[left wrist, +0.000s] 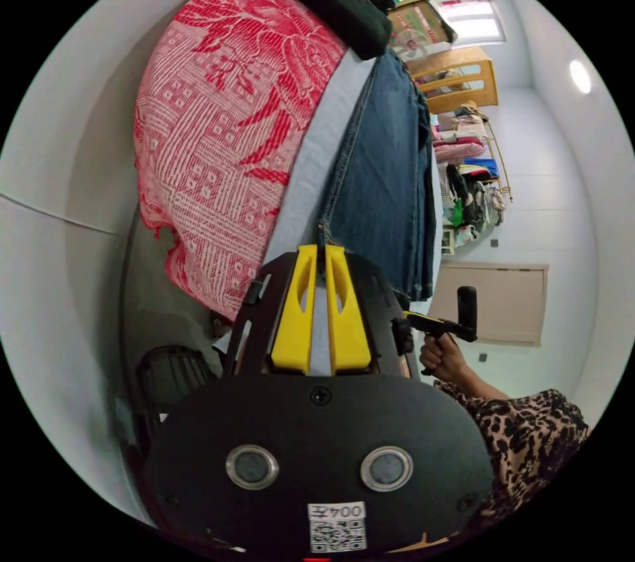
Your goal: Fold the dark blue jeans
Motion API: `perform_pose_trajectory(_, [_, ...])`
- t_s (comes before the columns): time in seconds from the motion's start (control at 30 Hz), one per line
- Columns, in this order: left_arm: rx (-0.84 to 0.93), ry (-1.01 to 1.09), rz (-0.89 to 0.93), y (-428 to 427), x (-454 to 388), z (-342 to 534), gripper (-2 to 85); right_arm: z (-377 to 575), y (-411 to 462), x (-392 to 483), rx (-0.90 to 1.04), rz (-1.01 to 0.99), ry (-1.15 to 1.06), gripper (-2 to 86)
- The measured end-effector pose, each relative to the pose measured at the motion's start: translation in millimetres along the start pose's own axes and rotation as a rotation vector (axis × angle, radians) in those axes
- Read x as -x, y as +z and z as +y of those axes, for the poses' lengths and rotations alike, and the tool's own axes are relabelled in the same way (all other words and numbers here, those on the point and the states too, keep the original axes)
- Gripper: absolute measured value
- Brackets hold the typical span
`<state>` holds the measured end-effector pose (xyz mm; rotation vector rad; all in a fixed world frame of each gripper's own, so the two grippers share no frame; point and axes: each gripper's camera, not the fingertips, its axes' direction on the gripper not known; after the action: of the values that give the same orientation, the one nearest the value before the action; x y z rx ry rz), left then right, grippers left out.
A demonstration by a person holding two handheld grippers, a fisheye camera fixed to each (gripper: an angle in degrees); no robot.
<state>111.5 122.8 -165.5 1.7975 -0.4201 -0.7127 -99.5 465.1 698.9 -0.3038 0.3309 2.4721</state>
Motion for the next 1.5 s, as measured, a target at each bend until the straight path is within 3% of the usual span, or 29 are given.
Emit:
perform_pose_trajectory(0.2, [0.018, 0.017, 0.015, 17.0, 15.6, 7.1, 2.7, 30.4, -7.9, 23.1, 0.082, 0.011, -0.116, 5.0])
perform_pose_trajectory(0.37, [-0.054, 0.019, -0.035, 2.5, 20.7, 40.1, 3.0, 75.9, -93.8, 2.9, -0.162, 0.103, -0.054, 9.1])
perform_pose_trajectory(0.5, [-0.091, 0.119, 0.058, 20.6, -25.8, 57.8, 3.8, 103.5, -184.2, -55.0, -0.375, 0.153, 0.082, 11.0])
perform_pose_trajectory(0.63, [0.024, 0.272, 0.126, 111.8, -110.0, 70.0, 6.5, 90.7, -223.2, -102.1, -0.342, 0.102, 0.11, 13.3])
perform_pose_trajectory(0.87, [0.195, 0.311, 0.003, 276.2, -188.7, 92.4, 10.8, 55.1, -223.0, -105.0, -0.164, 0.158, -0.018, 16.1])
perform_pose_trajectory(0.97, [0.221, 0.313, -0.06, 313.0, -203.6, 97.6, 10.9, 45.4, -214.8, -100.0, -0.076, 0.131, -0.06, 14.4])
perform_pose_trajectory(1.03, [0.235, 0.302, -0.085, 331.5, -208.8, 100.2, 9.2, 43.0, -213.1, -80.8, -0.04, 0.173, -0.133, 4.2])
perform_pose_trajectory(1.07, [0.214, 0.3, -0.133, 337.4, -211.8, 101.9, 6.9, 43.5, -214.1, -74.4, -0.038, 0.188, -0.157, 3.9])
perform_pose_trajectory(1.17, [0.197, 0.232, -0.213, 346.2, -208.6, 105.7, 2.9, 67.4, -253.7, -45.6, -0.174, 0.311, -0.223, 1.5])
perform_pose_trajectory(1.3, [0.157, 0.189, -0.054, 354.5, -199.4, 113.5, 1.9, 130.1, -305.7, -97.4, -0.292, 0.199, -0.097, -0.1])
perform_pose_trajectory(1.4, [0.196, 0.166, -0.147, 378.9, -197.7, 121.8, 1.6, 159.0, -291.3, -165.1, -0.234, 0.105, 0.125, -0.3])
perform_pose_trajectory(1.5, [0.166, 0.086, -0.072, 382.5, -177.7, 124.4, 1.5, 182.7, -292.8, -193.1, -0.3, -0.073, 0.192, 0.4])
